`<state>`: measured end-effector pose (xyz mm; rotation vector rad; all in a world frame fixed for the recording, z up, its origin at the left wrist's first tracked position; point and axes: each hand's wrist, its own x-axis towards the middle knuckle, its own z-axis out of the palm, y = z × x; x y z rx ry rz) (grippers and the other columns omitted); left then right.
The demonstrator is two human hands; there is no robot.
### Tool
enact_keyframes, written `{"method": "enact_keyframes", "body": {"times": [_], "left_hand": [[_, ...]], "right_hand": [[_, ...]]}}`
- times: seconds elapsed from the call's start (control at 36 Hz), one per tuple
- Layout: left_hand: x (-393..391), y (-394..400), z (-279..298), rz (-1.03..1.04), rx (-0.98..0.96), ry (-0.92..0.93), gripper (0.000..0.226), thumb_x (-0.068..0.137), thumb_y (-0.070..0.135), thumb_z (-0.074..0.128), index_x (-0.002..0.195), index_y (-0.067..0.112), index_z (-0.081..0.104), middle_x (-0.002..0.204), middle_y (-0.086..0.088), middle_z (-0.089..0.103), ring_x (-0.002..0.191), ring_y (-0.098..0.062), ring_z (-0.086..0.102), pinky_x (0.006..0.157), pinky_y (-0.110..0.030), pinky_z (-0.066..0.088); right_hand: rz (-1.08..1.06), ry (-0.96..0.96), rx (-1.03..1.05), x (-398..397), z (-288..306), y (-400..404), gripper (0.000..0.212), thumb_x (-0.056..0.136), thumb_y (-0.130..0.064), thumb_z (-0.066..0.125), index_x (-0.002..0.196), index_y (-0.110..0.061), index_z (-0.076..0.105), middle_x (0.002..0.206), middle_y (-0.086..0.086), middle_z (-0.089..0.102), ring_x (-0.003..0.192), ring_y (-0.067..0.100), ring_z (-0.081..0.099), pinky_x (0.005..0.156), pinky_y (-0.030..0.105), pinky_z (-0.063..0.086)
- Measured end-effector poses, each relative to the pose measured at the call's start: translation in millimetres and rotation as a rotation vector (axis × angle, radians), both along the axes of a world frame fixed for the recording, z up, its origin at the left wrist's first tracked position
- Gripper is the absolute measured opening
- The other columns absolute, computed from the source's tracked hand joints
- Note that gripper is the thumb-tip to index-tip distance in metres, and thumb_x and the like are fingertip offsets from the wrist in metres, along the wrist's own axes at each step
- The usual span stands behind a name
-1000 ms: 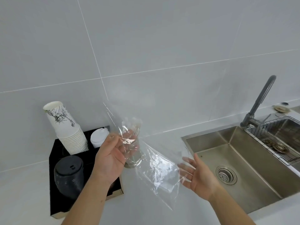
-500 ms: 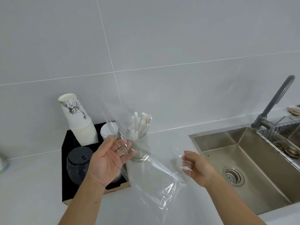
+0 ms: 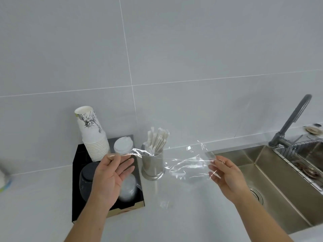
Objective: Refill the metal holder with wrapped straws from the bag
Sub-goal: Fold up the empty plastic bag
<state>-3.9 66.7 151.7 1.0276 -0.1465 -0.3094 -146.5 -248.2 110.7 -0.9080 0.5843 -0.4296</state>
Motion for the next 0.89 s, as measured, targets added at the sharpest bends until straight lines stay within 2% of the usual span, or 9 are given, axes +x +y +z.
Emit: {"method": "enact_keyframes", "body": {"times": [0.11,0.22,0.31,0.42,0.53,0.58,0.67,0.75,0.89], "left_hand": [[-4,9,-6,-0.009,0.019,0.019,0.013,0.082,0.016,0.06,0.071,0.02,0.065,0.09,-0.007,0.077,0.085,-0.024,0.075,0.074,-0.036,0.062],[-11,18,-15,-0.001,0.06,0.056,0.029,0.091,0.005,0.054,0.071,0.021,0.066,0.089,-0.005,0.078,0.079,-0.021,0.075,0.068,-0.032,0.062],[-19,23,-17,-0.014,0.091,0.087,0.021,0.085,0.008,0.059,0.071,0.021,0.067,0.088,-0.007,0.078,0.075,-0.021,0.075,0.064,-0.031,0.062],[-30,31,-25,-0.057,0.199,0.137,0.031,0.091,0.009,0.058,0.068,0.025,0.07,0.088,-0.007,0.078,0.078,-0.021,0.075,0.069,-0.035,0.056],[-41,41,-37,-0.091,0.311,0.232,0.01,0.093,0.011,0.06,0.091,0.01,0.071,0.092,-0.013,0.078,0.082,-0.026,0.075,0.07,-0.036,0.056],[-45,49,-42,-0.134,0.39,0.227,0.012,0.093,0.013,0.061,0.098,0.006,0.07,0.093,-0.013,0.078,0.085,-0.028,0.074,0.072,-0.037,0.056],[-51,63,-45,-0.235,0.589,0.142,0.014,0.091,0.017,0.066,0.09,0.007,0.076,0.086,-0.011,0.078,0.076,-0.023,0.074,0.068,-0.032,0.058],[-53,75,-45,-0.384,0.768,0.005,0.027,0.087,0.024,0.072,0.065,0.007,0.074,0.067,-0.011,0.072,0.058,-0.016,0.064,0.061,-0.03,0.052],[-50,85,-28,-0.603,1.08,-0.307,0.037,0.068,0.055,0.073,0.055,0.021,0.069,0.055,0.001,0.068,0.051,-0.006,0.058,0.057,-0.02,0.047]], "right_hand": [[-0.012,-0.07,0.023,0,20,6,0.017,0.089,-0.003,0.063,0.088,-0.019,0.066,0.085,0.002,0.074,0.071,0.016,0.07,0.066,0.032,0.056],[-0.028,-0.111,0.024,1,36,14,0.018,0.088,-0.003,0.065,0.097,-0.019,0.067,0.087,0.002,0.073,0.07,0.017,0.069,0.059,0.03,0.058],[-0.037,-0.134,0.008,3,49,21,0.018,0.089,-0.003,0.065,0.097,-0.018,0.068,0.086,0.003,0.072,0.069,0.018,0.069,0.052,0.027,0.054],[-0.045,-0.201,-0.03,3,68,28,0.019,0.09,-0.004,0.063,0.088,-0.021,0.072,0.082,0.002,0.072,0.068,0.016,0.068,0.064,0.029,0.057],[-0.02,-0.272,-0.101,0,89,38,0.025,0.091,-0.003,0.061,0.086,-0.023,0.075,0.079,0.001,0.072,0.064,0.015,0.066,0.057,0.025,0.055],[-0.005,-0.3,-0.146,-2,99,46,0.026,0.091,-0.002,0.06,0.087,-0.023,0.075,0.078,0.002,0.072,0.064,0.015,0.065,0.055,0.026,0.053],[0.013,-0.307,-0.253,-5,109,56,0.027,0.092,-0.003,0.059,0.088,-0.025,0.075,0.078,0.001,0.072,0.064,0.015,0.066,0.056,0.025,0.054],[0.033,-0.317,-0.359,-10,118,67,0.028,0.093,-0.003,0.059,0.09,-0.025,0.075,0.079,0.001,0.072,0.065,0.015,0.066,0.057,0.025,0.055],[0.036,-0.328,-0.481,-23,130,79,0.028,0.092,-0.003,0.059,0.093,-0.025,0.076,0.081,0.002,0.073,0.068,0.016,0.067,0.06,0.025,0.055]]}}
